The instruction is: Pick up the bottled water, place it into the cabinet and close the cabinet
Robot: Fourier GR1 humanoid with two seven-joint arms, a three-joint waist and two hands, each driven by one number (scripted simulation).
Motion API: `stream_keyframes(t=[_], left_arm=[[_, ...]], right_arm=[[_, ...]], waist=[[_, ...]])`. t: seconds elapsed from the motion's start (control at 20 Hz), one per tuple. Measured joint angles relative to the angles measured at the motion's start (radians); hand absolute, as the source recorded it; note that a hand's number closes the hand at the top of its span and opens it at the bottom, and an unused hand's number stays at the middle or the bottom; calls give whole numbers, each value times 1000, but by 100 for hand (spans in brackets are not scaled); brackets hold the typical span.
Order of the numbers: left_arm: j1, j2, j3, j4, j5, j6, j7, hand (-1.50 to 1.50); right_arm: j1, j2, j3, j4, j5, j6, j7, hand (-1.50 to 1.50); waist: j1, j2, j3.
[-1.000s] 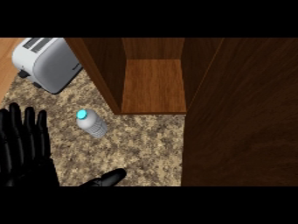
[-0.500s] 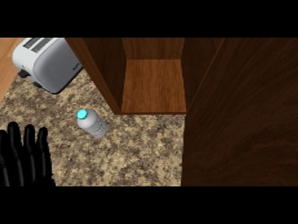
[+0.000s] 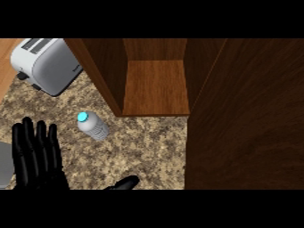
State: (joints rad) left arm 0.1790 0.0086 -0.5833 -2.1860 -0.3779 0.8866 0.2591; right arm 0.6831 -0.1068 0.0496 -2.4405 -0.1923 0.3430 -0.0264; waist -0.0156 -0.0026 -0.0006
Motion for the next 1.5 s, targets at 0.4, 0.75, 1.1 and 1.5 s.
stream_keyframes(t=[0.4,0.75,1.1,1.5], left_arm=[[17,26,147,65,232,-39,-104,-150],[27,3,269,258,429,-127,-308,-150],[-5,-5,393,507,595,-256,-502,-150],[-88,-6,492,767,723,-367,-676,-150]], right_arm=[[102,2,-9,-2,-2,57,-86,-150],[193,7,-1,-1,2,103,-172,-150],[266,-5,-18,-3,0,141,-236,-150],[342,-12,-38,-3,0,174,-299,-150]], waist=[[-1,0,-1],[-4,0,-2],[-7,1,-2],[-5,3,-2]])
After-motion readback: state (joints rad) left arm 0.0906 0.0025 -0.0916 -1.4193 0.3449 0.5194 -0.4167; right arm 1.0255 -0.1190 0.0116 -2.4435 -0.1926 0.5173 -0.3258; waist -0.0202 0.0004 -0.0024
